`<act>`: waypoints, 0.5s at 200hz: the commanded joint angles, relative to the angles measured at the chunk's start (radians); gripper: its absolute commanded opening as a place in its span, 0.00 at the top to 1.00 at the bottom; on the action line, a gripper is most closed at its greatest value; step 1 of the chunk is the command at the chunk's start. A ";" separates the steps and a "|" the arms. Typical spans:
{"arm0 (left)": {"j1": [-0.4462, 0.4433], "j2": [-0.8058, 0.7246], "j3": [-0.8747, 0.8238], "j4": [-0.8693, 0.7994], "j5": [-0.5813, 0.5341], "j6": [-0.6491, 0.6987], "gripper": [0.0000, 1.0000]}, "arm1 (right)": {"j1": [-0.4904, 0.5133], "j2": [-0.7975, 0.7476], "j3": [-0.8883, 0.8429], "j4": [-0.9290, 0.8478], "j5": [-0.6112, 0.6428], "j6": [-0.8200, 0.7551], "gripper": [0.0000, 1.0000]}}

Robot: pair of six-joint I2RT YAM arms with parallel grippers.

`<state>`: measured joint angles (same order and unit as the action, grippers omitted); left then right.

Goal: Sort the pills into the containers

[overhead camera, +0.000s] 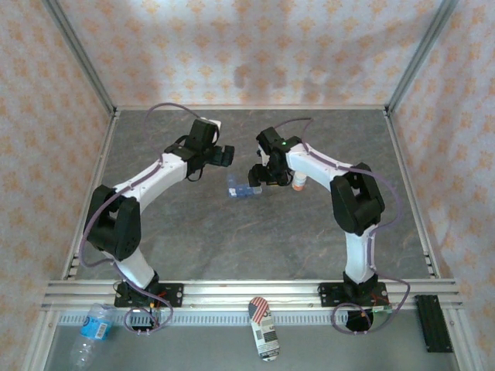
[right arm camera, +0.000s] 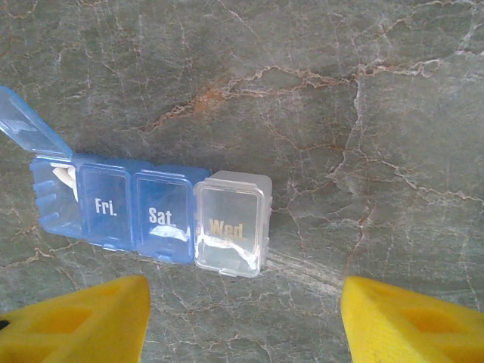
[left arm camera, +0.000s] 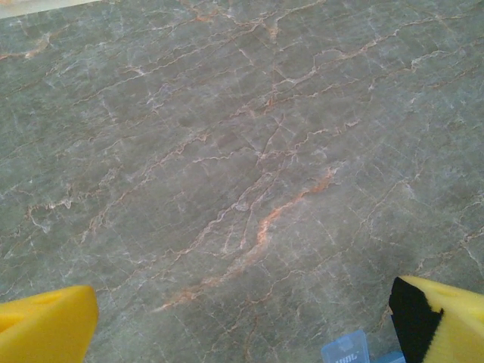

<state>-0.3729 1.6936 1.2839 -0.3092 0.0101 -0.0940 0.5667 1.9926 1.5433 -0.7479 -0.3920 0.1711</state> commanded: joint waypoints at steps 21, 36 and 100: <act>0.002 0.065 0.073 -0.083 -0.003 0.027 0.00 | 0.001 0.052 0.041 0.013 0.009 0.008 0.34; 0.003 0.082 0.089 -0.100 0.002 0.026 0.00 | 0.001 0.063 0.044 0.019 0.007 0.012 0.34; 0.009 0.135 0.138 -0.142 0.046 0.021 0.71 | 0.001 0.094 0.040 0.027 0.009 0.016 0.37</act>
<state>-0.3721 1.8114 1.3811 -0.4095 0.0395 -0.0731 0.5667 2.0705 1.5581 -0.7322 -0.3931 0.1764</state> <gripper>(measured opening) 0.468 0.633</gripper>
